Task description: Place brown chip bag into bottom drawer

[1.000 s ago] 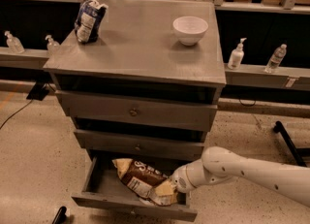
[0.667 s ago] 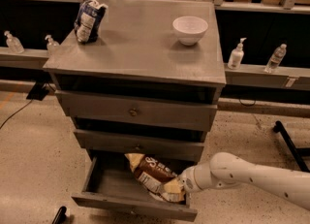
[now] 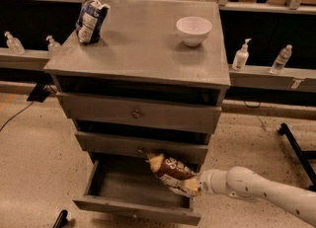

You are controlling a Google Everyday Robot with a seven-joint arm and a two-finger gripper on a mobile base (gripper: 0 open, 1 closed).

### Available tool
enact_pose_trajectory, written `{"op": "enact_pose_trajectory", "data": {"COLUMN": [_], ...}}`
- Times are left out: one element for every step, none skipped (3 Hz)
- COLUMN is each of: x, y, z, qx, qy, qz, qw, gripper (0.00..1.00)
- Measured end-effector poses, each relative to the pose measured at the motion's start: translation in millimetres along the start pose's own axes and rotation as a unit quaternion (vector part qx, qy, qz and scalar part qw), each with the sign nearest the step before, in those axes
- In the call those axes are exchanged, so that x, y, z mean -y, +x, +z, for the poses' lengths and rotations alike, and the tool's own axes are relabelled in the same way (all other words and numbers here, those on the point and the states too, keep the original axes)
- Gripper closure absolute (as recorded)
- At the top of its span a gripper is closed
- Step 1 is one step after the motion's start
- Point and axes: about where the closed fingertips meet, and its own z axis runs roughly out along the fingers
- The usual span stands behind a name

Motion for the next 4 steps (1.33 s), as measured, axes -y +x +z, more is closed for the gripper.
{"op": "enact_pose_trajectory", "data": {"x": [5.7,-0.9,0.7,0.4], "y": [-1.3,7.5,37.2,55.4], "z": [2.9,13.7,48.2,76.0], "qx": [0.004,-0.035,-0.125,-0.157], "qy": [0.006,-0.022,-0.073,-0.123], "qz": [-0.006,-0.031,-0.116,-0.176], "qw": [1.0,0.9987,0.9826,0.9641], "gripper": [1.0,1.0,1.0,1.0]}}
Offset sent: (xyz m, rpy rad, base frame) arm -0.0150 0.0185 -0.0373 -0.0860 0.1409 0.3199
